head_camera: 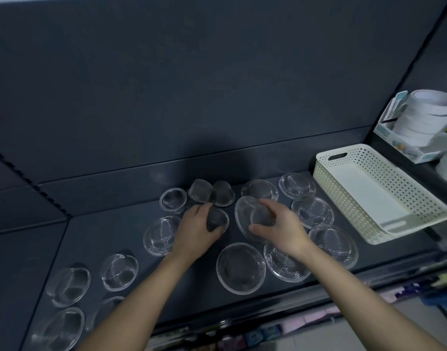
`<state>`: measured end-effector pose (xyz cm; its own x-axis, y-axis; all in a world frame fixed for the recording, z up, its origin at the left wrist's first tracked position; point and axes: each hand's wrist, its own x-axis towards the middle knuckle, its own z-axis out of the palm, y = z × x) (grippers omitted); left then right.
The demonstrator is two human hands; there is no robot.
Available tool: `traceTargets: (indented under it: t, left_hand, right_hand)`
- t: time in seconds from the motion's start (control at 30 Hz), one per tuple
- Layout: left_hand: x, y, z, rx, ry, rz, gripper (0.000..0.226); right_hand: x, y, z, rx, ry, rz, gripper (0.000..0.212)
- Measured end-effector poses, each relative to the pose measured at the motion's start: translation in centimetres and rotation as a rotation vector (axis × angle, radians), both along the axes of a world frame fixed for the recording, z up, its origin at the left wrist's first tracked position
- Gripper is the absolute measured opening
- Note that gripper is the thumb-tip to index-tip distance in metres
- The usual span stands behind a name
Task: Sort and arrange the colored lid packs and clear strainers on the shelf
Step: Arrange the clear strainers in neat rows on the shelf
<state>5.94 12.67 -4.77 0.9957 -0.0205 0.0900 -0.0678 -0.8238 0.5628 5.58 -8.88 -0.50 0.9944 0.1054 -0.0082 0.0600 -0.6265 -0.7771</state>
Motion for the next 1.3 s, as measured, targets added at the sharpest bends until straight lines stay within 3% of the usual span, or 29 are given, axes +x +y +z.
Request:
traceTargets:
  t: [0.3, 0.77, 1.07, 1.3]
  left_hand:
    - [-2.2, 4.8, 1.7, -0.071, -0.071, 0.263, 0.064]
    - [-3.3, 6.6, 2.3, -0.089, -0.101, 0.288, 0.060]
    - [-3.6, 8.0, 3.0, -0.085, -0.082, 0.314, 0.057]
    - [-3.7, 11.0, 3.6, -0.074, -0.053, 0.326, 0.063]
  right_hand:
    - [2.6, 4.8, -0.7, -0.142, 0.096, 0.166, 0.066]
    - [3.7, 6.1, -3.2, -0.445, 0.180, 0.235, 0.068]
    - [3.8, 7.2, -3.5, -0.501, 0.140, 0.251, 0.060]
    - [4.2, 10.6, -2.7, -0.499, -0.037, 0.256, 0.065]
